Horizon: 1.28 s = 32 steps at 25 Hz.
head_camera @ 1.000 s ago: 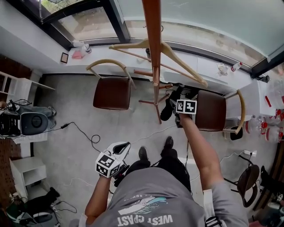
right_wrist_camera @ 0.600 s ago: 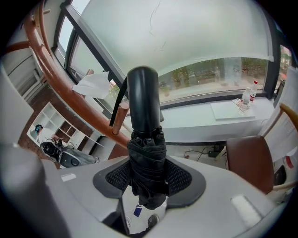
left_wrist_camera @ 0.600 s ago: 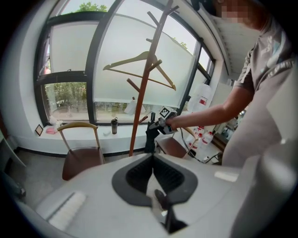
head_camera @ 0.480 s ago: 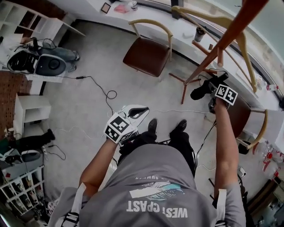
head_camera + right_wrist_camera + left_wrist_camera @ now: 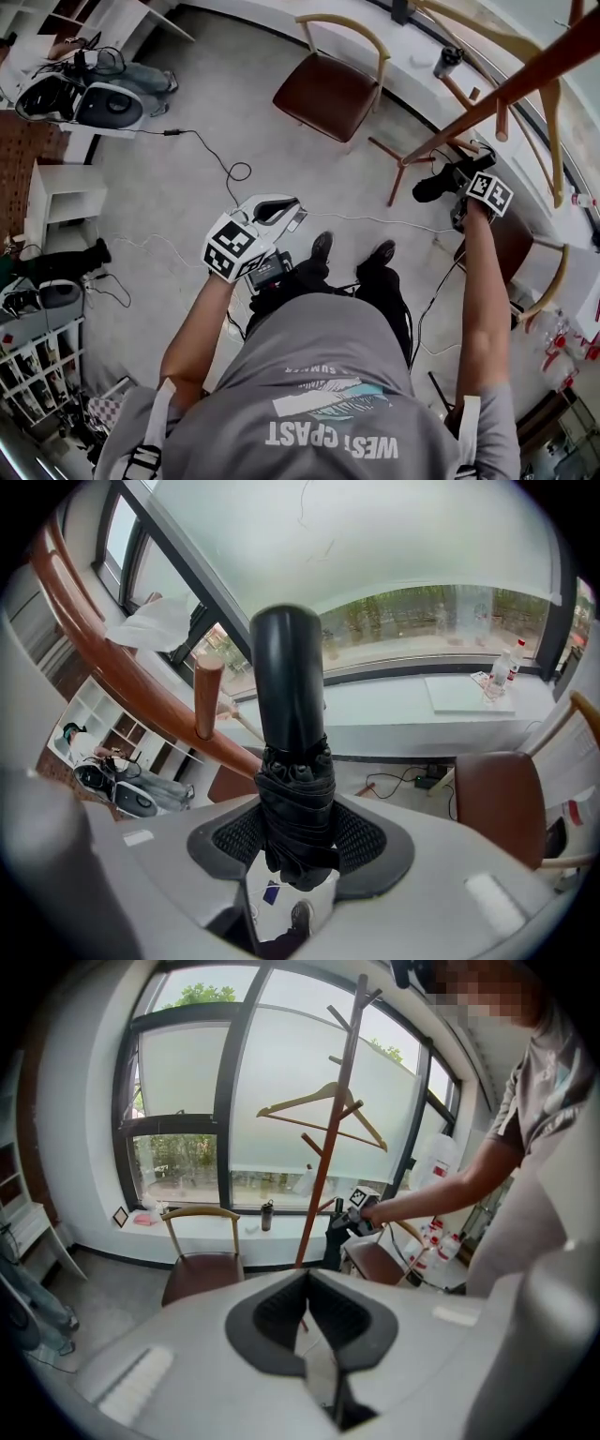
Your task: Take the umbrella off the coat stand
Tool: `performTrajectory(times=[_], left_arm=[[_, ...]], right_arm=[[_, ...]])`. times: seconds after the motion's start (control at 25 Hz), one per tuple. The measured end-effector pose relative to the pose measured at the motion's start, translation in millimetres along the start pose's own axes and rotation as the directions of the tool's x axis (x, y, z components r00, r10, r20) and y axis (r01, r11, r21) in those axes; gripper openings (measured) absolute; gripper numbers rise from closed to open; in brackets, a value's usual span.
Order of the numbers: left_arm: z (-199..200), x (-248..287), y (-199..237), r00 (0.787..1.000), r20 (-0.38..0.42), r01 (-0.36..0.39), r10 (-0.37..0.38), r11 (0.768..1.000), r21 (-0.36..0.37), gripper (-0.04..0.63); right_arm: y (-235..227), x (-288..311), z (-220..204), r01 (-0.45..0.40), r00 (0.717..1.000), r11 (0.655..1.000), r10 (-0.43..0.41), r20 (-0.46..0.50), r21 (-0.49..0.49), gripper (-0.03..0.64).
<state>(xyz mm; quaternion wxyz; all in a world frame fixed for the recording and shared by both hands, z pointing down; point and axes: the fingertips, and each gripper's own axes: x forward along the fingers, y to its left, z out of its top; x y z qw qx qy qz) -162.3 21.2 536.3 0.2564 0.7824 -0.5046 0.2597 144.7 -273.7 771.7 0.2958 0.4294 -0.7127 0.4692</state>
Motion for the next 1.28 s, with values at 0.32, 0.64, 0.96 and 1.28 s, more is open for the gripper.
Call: performTrajectory(times=[0.32, 0.64, 0.96, 1.28], left_arm=[[-5, 1, -2, 1.000, -0.007, -0.001, 0.000, 1.000, -0.002, 0.002], [-6, -2, 1, 1.000, -0.018, -0.004, 0.004, 1.000, 0.000, 0.003], [-11, 5, 1, 0.999, -0.032, -0.011, 0.011, 1.000, -0.007, 0.002], [-9, 6, 3, 0.999, -0.031, -0.014, 0.014, 1.000, -0.013, 0.002]], right_arm=[[4, 9, -5, 0.001, 1.000, 0.998, -0.001, 0.009, -0.056, 0.210], [5, 18, -11, 0.010, 1.000, 0.999, -0.010, -0.001, -0.053, 0.210], [-1, 30, -14, 0.013, 0.999, 0.998, -0.014, -0.032, -0.058, 0.210], [7, 39, -19, 0.012, 0.998, 0.998, -0.016, -0.054, -0.056, 0.210]])
